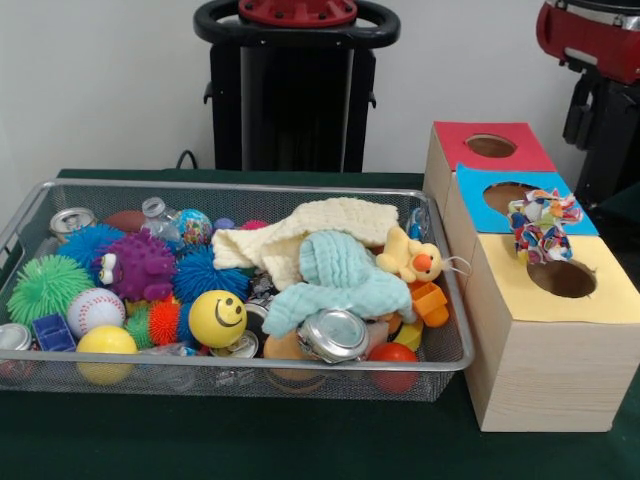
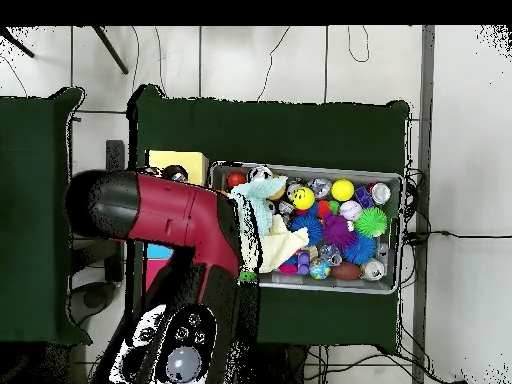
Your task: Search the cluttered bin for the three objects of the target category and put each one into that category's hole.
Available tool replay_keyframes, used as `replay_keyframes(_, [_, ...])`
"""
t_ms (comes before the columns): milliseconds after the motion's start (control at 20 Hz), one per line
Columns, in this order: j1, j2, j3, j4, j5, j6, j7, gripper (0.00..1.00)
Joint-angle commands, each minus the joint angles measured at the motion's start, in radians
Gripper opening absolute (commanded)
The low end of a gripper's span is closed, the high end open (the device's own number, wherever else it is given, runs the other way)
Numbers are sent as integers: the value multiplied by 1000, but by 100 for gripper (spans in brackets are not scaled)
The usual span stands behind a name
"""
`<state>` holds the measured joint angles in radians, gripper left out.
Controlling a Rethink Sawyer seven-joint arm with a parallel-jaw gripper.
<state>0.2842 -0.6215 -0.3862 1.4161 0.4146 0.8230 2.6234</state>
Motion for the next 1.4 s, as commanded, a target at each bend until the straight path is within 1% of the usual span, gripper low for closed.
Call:
replay_keyframes(50, [-46,17,43,121,-44,-13,78,0])
replay_keyframes(450, [-63,20,48,130,-62,-31,63,0])
replay_keyframes(850, [-81,49,69,124,-72,-75,71,0])
replay_keyframes(1050, [-86,72,81,112,-70,-100,80,0])
replay_keyframes(1400, [-86,96,98,87,-53,-109,92,0])
